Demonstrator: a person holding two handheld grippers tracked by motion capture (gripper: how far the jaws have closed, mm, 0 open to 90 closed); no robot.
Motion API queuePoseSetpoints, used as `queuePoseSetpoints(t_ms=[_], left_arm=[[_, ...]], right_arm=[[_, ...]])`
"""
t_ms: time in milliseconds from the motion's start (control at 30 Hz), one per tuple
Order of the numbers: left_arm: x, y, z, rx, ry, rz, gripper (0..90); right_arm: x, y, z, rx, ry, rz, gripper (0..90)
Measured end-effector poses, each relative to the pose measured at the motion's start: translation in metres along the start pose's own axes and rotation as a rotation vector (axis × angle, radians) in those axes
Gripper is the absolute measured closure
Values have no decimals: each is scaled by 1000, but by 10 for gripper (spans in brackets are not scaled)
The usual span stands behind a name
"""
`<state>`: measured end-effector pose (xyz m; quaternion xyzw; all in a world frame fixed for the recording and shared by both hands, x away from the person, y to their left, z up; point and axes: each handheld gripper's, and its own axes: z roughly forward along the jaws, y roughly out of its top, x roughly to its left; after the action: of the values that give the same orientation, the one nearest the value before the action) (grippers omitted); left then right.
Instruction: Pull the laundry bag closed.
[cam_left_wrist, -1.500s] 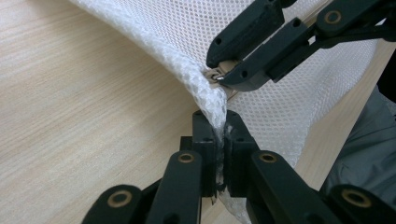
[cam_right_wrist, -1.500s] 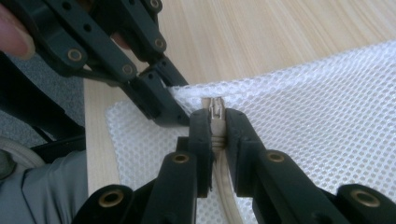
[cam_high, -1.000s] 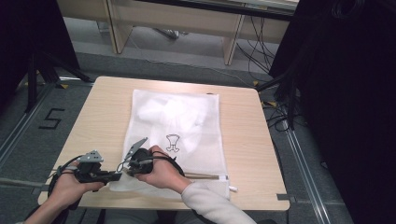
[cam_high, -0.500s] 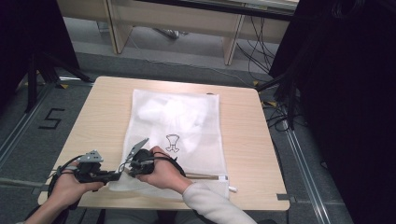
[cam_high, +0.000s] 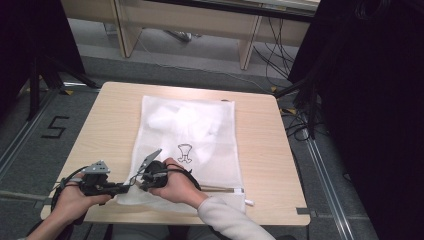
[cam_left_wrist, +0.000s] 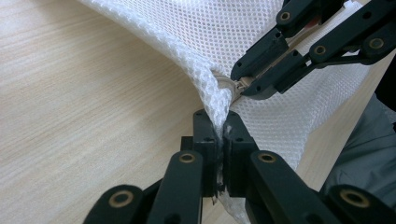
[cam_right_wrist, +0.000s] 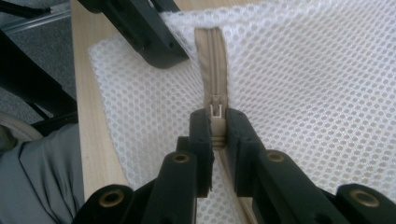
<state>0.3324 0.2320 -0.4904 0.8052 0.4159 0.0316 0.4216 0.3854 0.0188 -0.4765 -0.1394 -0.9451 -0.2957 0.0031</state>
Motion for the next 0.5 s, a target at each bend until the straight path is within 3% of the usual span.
queuePoseSetpoints(t_ms=[67, 500], left_arm=[[0, 0, 0, -6, -10, -14, 854], [-1, 0, -1, -5, 7, -10, 854]], right_arm=[[1, -3, 1, 10, 2, 12, 825], [-2, -12, -1, 18, 1, 23, 825]])
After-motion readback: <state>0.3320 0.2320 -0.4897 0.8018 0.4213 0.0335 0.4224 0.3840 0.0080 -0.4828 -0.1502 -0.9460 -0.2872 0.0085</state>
